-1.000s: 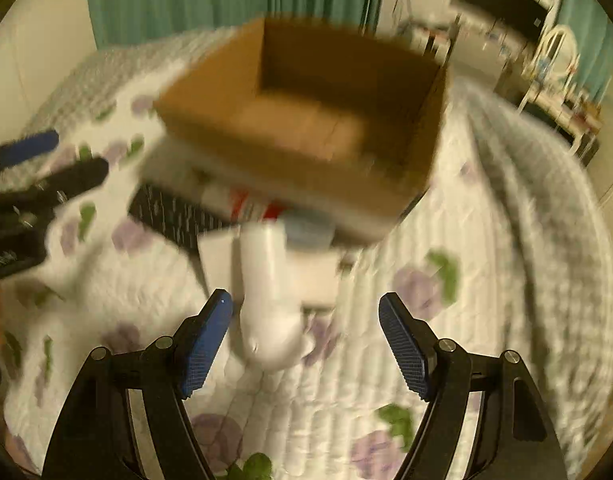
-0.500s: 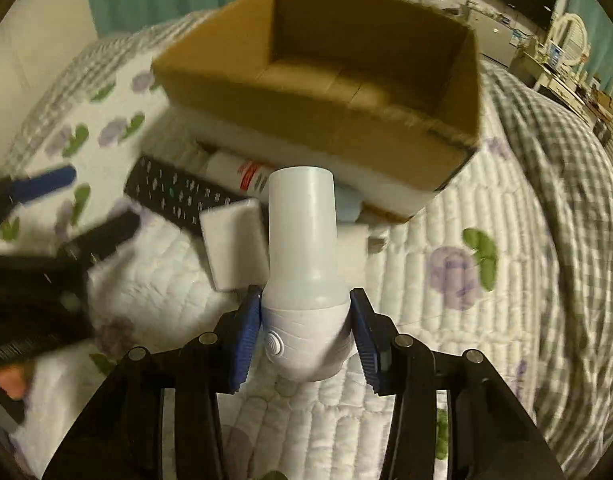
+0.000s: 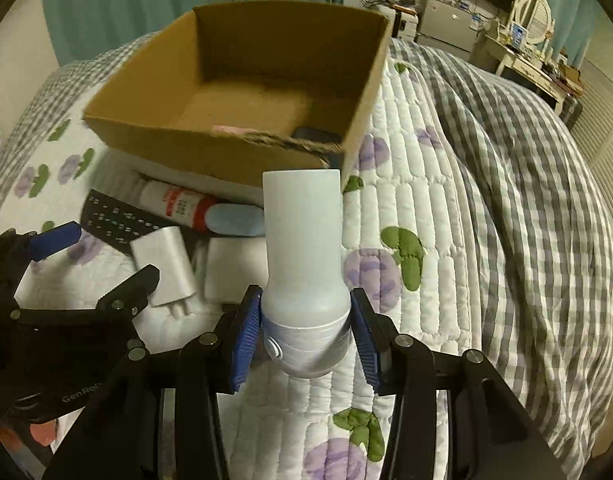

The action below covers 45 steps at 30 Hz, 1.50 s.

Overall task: Organize rigid objects
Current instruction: 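Grasp the white charger block with the left tool while the right tool holds the dryer, then lower the charger and dryer into the box and open both tools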

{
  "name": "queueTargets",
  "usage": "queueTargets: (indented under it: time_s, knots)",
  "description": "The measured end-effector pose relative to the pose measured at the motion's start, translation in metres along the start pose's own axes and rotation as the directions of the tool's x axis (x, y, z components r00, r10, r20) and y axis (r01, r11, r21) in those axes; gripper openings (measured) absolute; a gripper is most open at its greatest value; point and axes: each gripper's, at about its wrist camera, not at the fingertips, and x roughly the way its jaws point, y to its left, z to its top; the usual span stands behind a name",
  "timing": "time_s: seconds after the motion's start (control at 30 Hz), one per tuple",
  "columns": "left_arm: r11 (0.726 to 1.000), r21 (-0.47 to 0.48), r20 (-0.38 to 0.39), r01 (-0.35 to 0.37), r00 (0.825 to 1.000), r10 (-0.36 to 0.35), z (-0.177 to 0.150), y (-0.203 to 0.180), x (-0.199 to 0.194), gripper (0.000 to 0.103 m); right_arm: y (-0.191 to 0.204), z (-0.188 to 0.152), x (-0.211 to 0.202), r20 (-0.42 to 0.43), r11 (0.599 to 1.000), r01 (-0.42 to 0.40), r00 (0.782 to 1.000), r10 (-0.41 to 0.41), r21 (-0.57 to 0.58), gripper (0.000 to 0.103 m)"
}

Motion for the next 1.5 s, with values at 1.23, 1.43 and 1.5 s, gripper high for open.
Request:
queueTargets:
  time_s: [1.23,1.43,1.5]
  knots:
    - [0.998,0.026,0.172,0.059,0.983,-0.063,0.040,0.017,-0.123,0.044,0.020,0.015,-0.109,0.151,0.999,0.010,0.989,-0.003,-0.044,0.043]
    - [1.000,0.012,0.215,0.026,0.976,-0.028,0.069,0.033,-0.140,0.043,0.020,0.045,-0.132,0.193,0.999,-0.011,0.981,0.021,-0.053,0.043]
    - [1.000,0.009,0.228,0.021,0.973,-0.023,0.081,0.036,-0.142,0.043,0.018,0.058,-0.134,0.205,0.998,-0.021,0.978,0.032,-0.054,0.043]
